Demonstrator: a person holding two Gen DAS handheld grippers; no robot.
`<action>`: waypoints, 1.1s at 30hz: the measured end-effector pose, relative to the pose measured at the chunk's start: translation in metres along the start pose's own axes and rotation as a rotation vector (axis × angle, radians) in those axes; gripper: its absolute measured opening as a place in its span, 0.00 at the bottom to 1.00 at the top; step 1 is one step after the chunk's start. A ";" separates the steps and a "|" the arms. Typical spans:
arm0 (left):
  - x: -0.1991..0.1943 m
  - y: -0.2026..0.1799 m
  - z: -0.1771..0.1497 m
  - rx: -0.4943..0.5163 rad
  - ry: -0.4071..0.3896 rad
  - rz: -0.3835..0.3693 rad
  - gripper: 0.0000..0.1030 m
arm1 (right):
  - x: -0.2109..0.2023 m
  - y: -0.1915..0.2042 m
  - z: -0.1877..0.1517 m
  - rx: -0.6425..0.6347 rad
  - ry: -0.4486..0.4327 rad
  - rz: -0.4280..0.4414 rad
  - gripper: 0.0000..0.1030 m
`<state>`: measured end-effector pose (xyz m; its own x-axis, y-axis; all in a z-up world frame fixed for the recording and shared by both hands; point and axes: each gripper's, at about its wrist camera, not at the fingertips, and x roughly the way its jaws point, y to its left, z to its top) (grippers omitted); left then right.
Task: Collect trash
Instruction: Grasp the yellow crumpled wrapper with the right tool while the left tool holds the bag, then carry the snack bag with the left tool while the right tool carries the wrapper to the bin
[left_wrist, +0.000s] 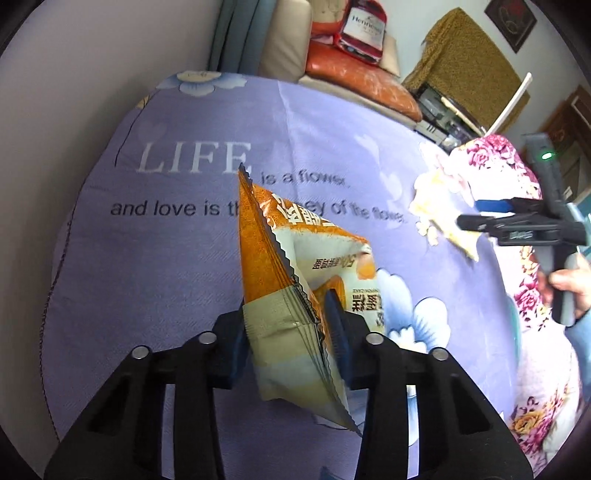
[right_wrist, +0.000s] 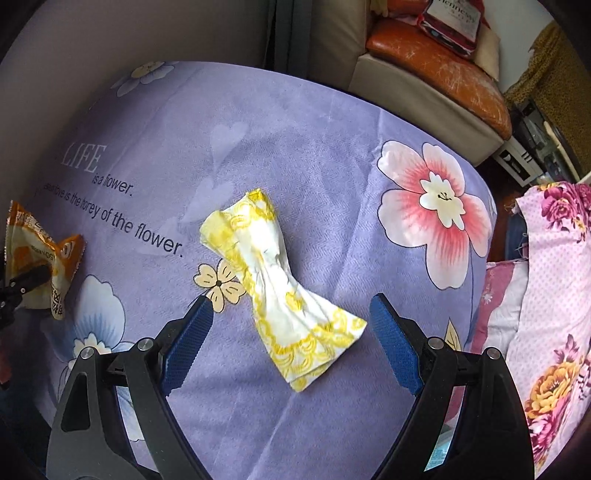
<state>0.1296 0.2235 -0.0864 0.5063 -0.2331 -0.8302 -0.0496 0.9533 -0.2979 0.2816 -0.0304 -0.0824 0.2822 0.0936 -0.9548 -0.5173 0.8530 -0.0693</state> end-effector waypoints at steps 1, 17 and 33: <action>-0.002 -0.004 0.001 0.002 -0.011 0.005 0.36 | 0.004 0.000 0.001 -0.001 0.002 0.001 0.80; -0.005 -0.082 0.019 0.065 -0.038 -0.057 0.34 | -0.030 -0.020 -0.049 0.136 -0.074 0.117 0.12; -0.011 -0.235 -0.017 0.309 -0.017 -0.160 0.35 | -0.109 -0.080 -0.190 0.415 -0.226 0.126 0.12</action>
<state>0.1213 -0.0009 -0.0149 0.5009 -0.3836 -0.7759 0.2931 0.9186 -0.2650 0.1385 -0.2070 -0.0276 0.4302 0.2792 -0.8585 -0.2056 0.9563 0.2079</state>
